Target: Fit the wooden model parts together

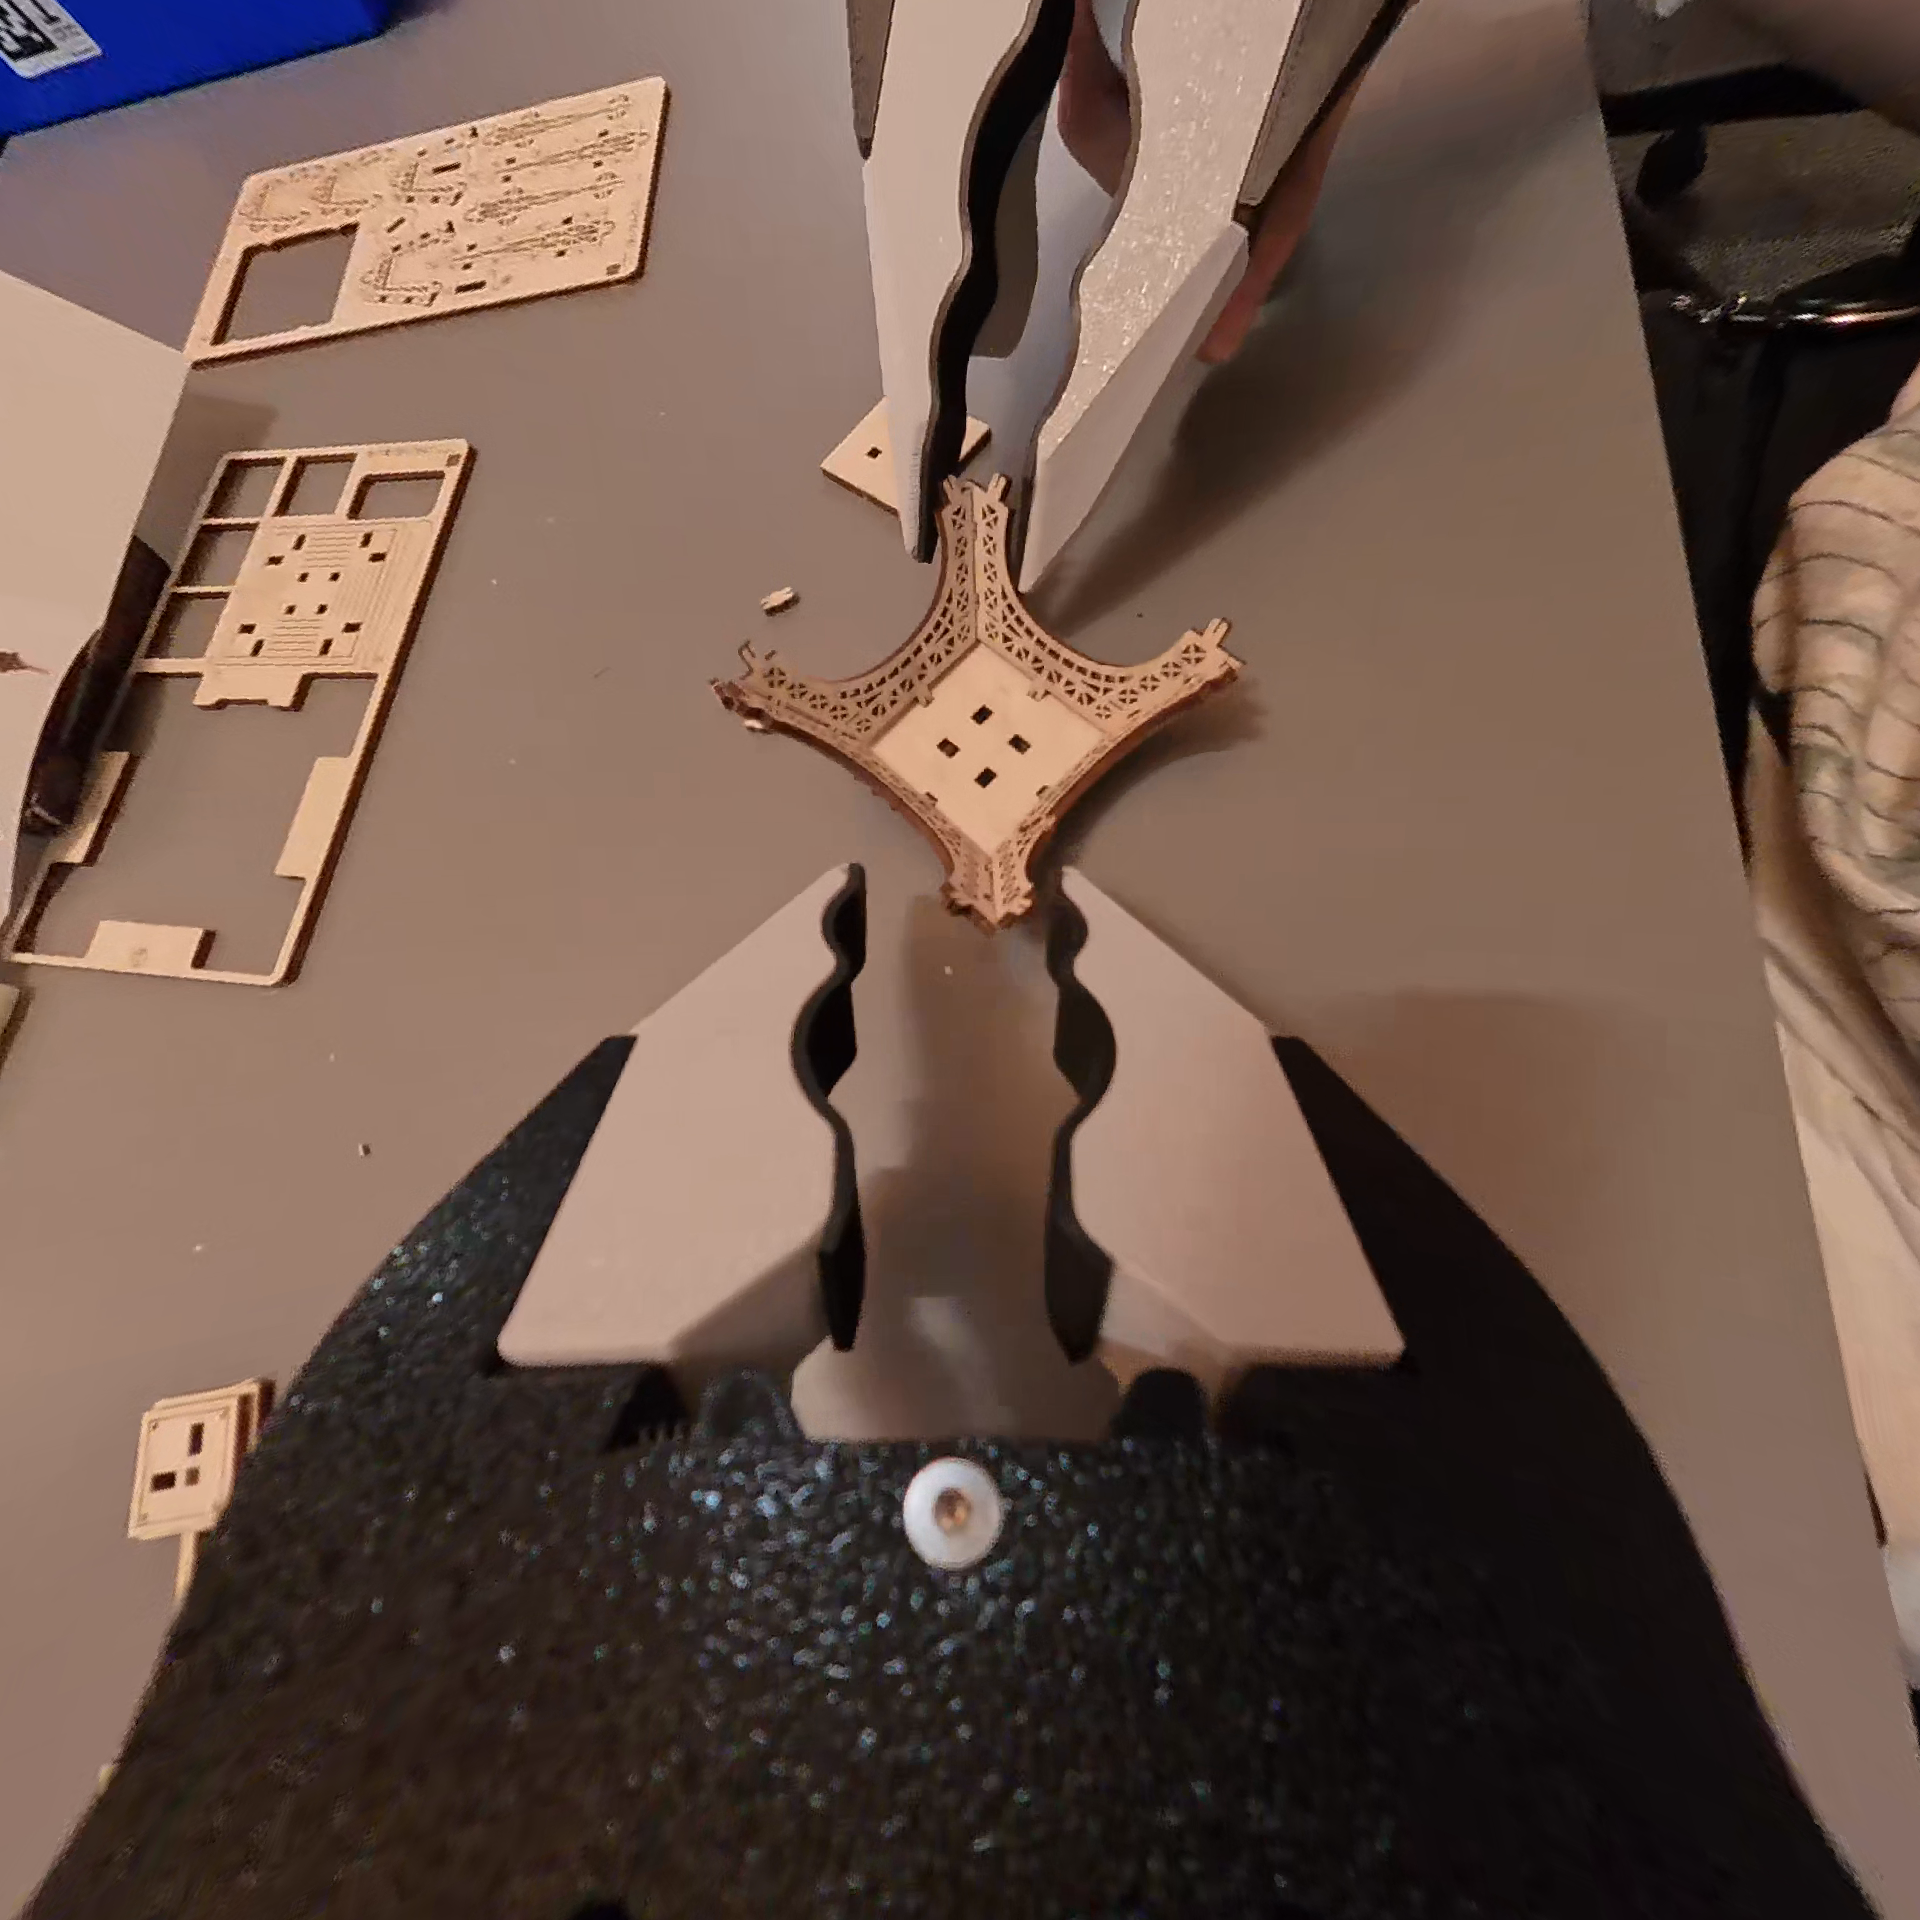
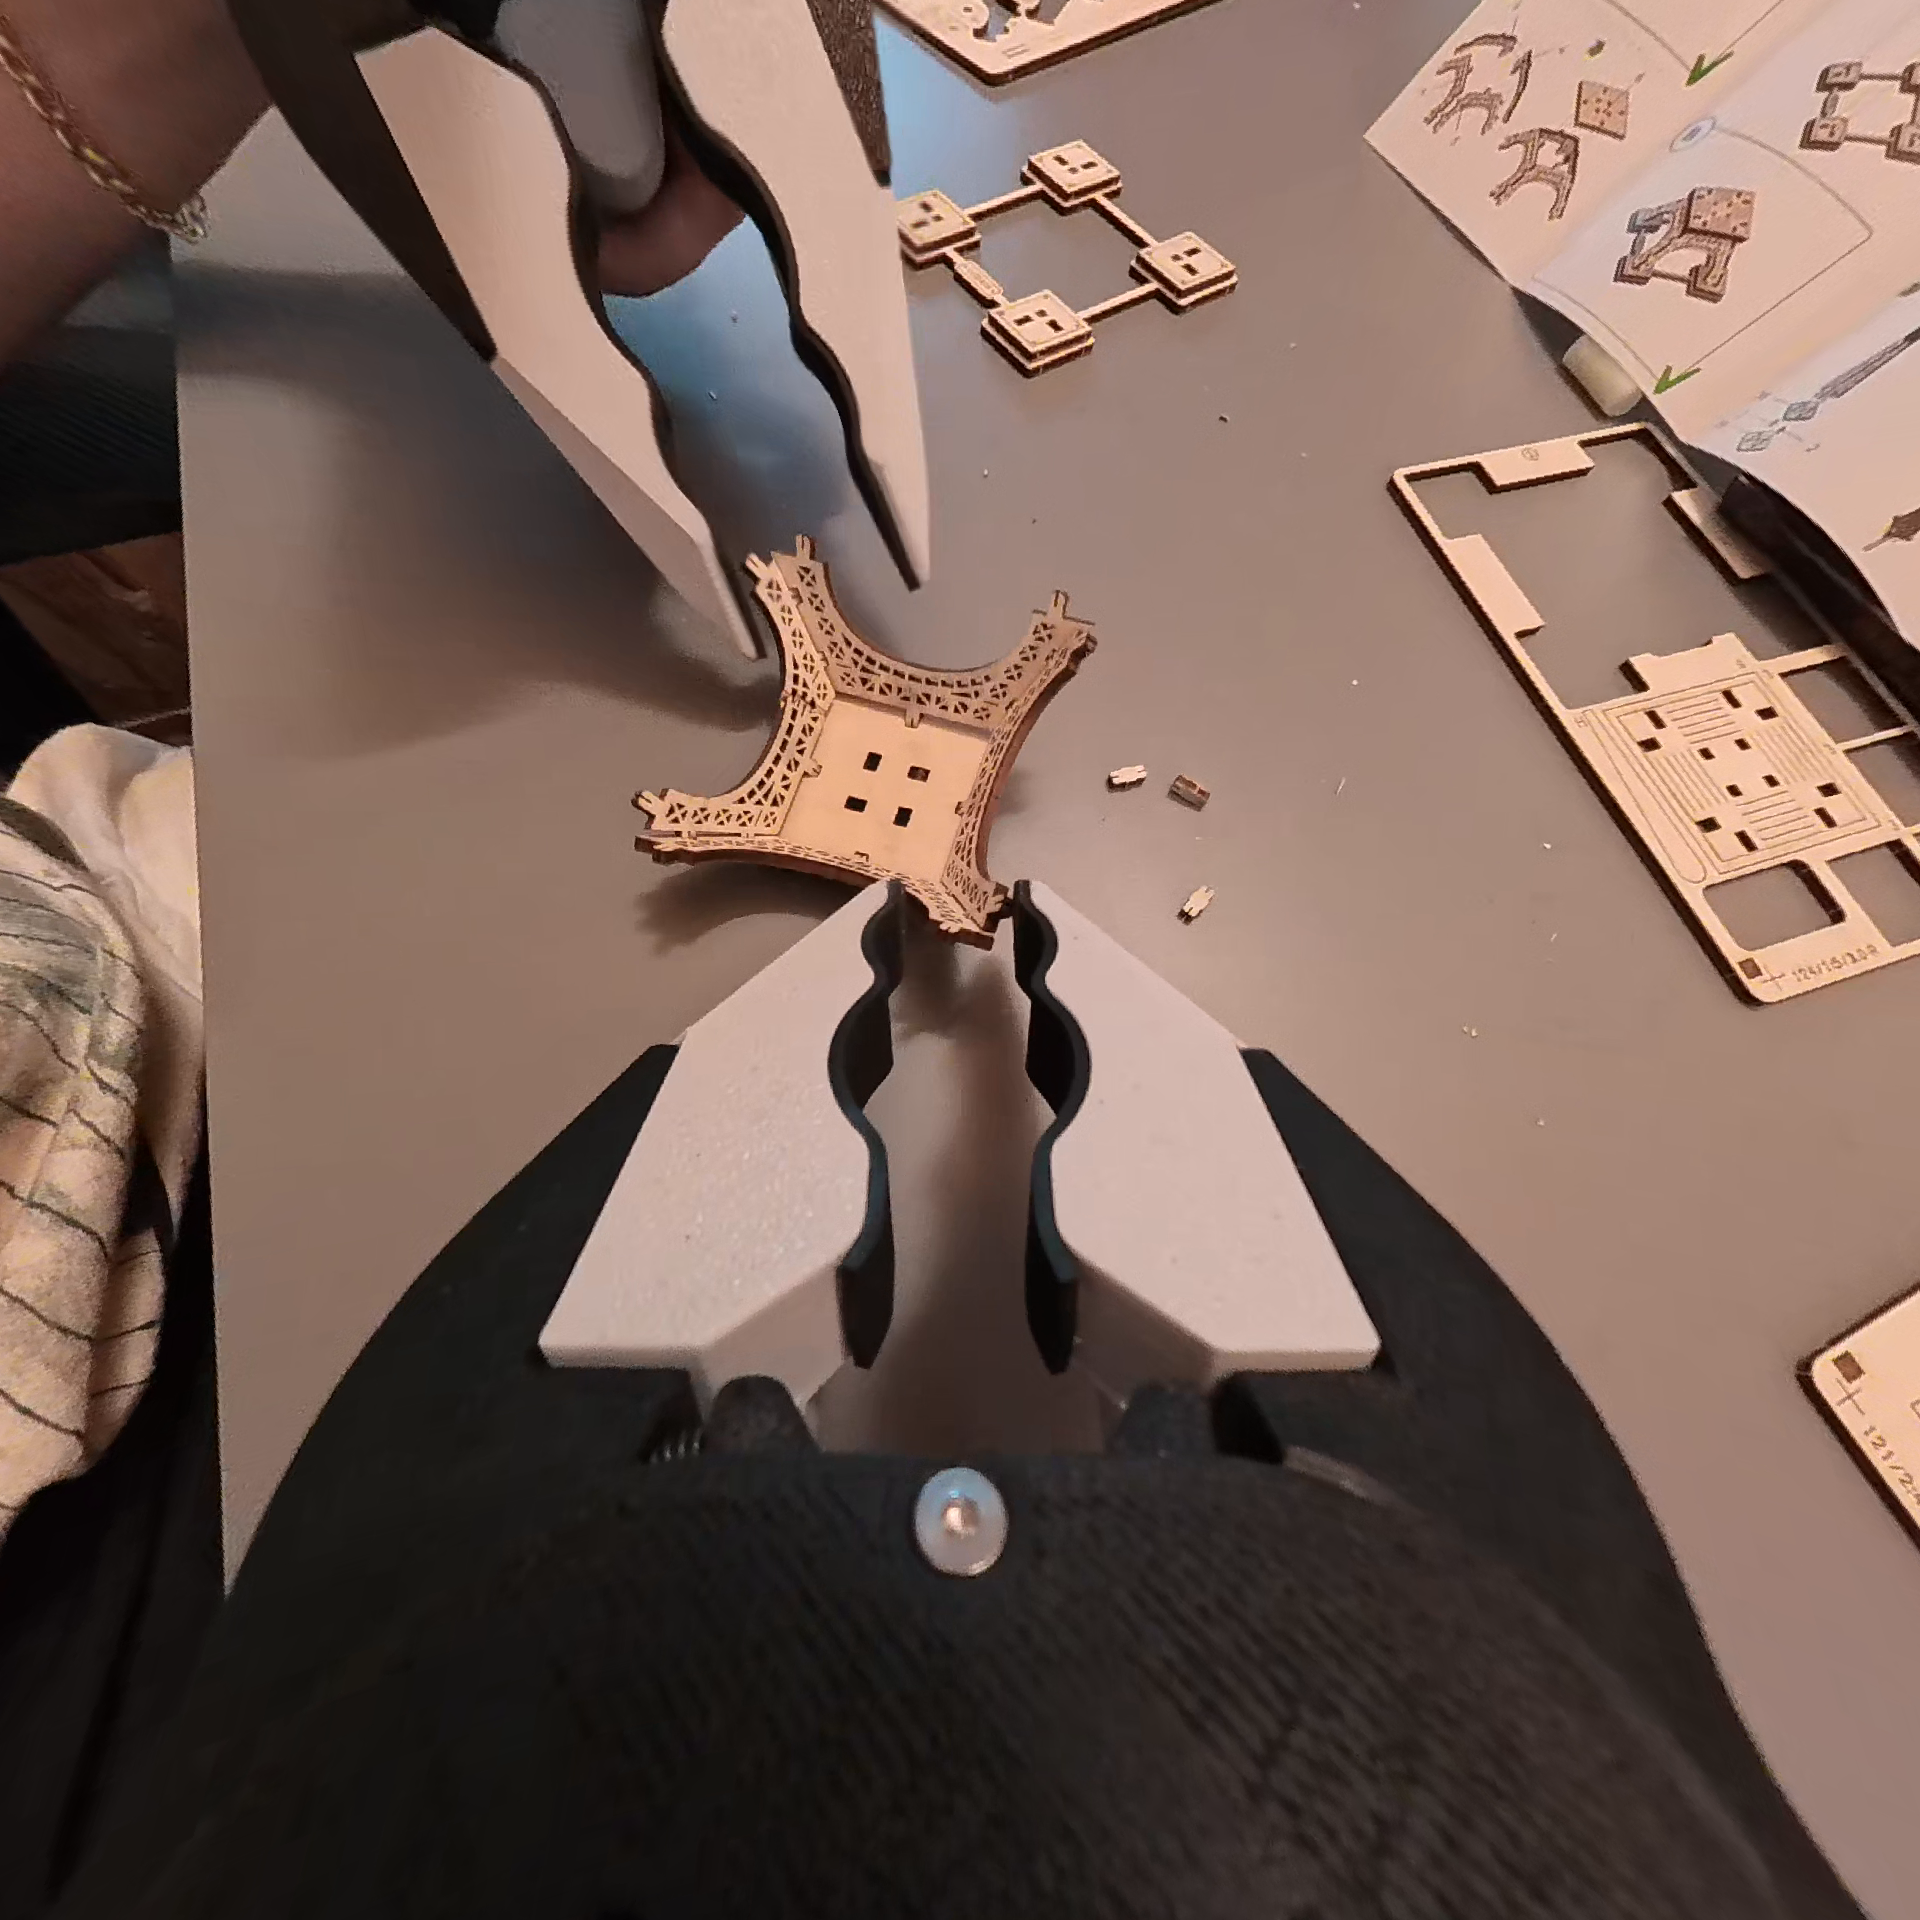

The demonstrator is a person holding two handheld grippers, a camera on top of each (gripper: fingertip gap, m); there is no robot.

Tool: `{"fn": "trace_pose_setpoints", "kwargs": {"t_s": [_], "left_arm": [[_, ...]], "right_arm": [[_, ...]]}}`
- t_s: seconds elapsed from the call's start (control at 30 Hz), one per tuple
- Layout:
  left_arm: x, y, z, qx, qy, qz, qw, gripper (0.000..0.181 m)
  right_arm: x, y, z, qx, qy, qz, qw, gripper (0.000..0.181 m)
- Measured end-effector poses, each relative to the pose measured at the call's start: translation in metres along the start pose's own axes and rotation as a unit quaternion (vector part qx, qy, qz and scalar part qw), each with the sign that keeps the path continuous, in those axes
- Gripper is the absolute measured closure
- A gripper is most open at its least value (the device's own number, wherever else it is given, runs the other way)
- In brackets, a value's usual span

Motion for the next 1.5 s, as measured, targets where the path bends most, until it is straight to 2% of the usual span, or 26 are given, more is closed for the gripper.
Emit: {"fn": "trace_pose_setpoints", "kwargs": {"t_s": [0.1, 0.2, 0.37, 0.43, 0.6, 0.77, 0.97, 1.33, 1.4, 1.43, 1.5], "left_arm": [[0.002, 0.002, 0.004, 0.002, -0.002, 0.005, 1.000, 0.150], [0.005, 0.004, 0.006, 0.005, -0.001, 0.008, 1.000, 0.163], [0.006, 0.005, 0.004, -0.007, 0.005, 0.015, 1.000, 0.165], [0.006, 0.004, 0.005, -0.012, 0.005, 0.014, 1.000, 0.144], [0.006, 0.003, 0.004, -0.012, 0.015, 0.014, 1.000, 0.143], [0.002, 0.001, -0.007, -0.013, 0.056, 0.014, 0.998, 0.133], [0.002, -0.005, -0.008, -0.005, 0.056, 0.008, 0.998, 0.157], [0.003, -0.007, -0.009, -0.063, 0.031, -0.008, 0.998, 0.164], [0.002, -0.008, -0.010, -0.063, 0.026, -0.017, 0.998, 0.162], [0.000, -0.008, -0.011, -0.056, 0.025, -0.015, 0.998, 0.155], [-0.008, -0.001, -0.014, -0.058, 0.023, 0.009, 0.998, 0.151]], "right_arm": [[0.001, 0.001, 0.000, -0.002, 0.002, 0.001, 1.000, 0.164], [0.001, 0.003, -0.001, -0.006, 0.005, 0.005, 1.000, 0.165], [0.000, 0.002, 0.002, -0.005, 0.002, 0.006, 1.000, 0.165], [0.000, 0.001, 0.003, -0.005, 0.003, 0.009, 1.000, 0.166], [0.001, 0.002, 0.003, -0.014, 0.008, 0.009, 1.000, 0.167], [0.003, 0.001, 0.005, -0.022, 0.014, -0.005, 1.000, 0.167], [0.007, 0.004, 0.007, -0.030, 0.017, -0.007, 0.999, 0.167], [0.008, 0.008, 0.017, -0.043, 0.016, -0.015, 0.999, 0.164], [0.008, 0.010, 0.017, -0.051, 0.017, -0.022, 0.998, 0.164], [0.009, 0.009, 0.017, -0.054, 0.012, -0.029, 0.998, 0.164], [0.009, 0.009, 0.017, -0.061, 0.007, -0.037, 0.997, 0.163]]}}
Point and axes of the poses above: each gripper's, where its closed fingertips meet, x out along the fingers, y out of its top, z = x × y across the jaws, the point moved 5 cm from there along -x, back along the fingers, and after that the axes turned 13 degrees about y, right-handed, at the moved point
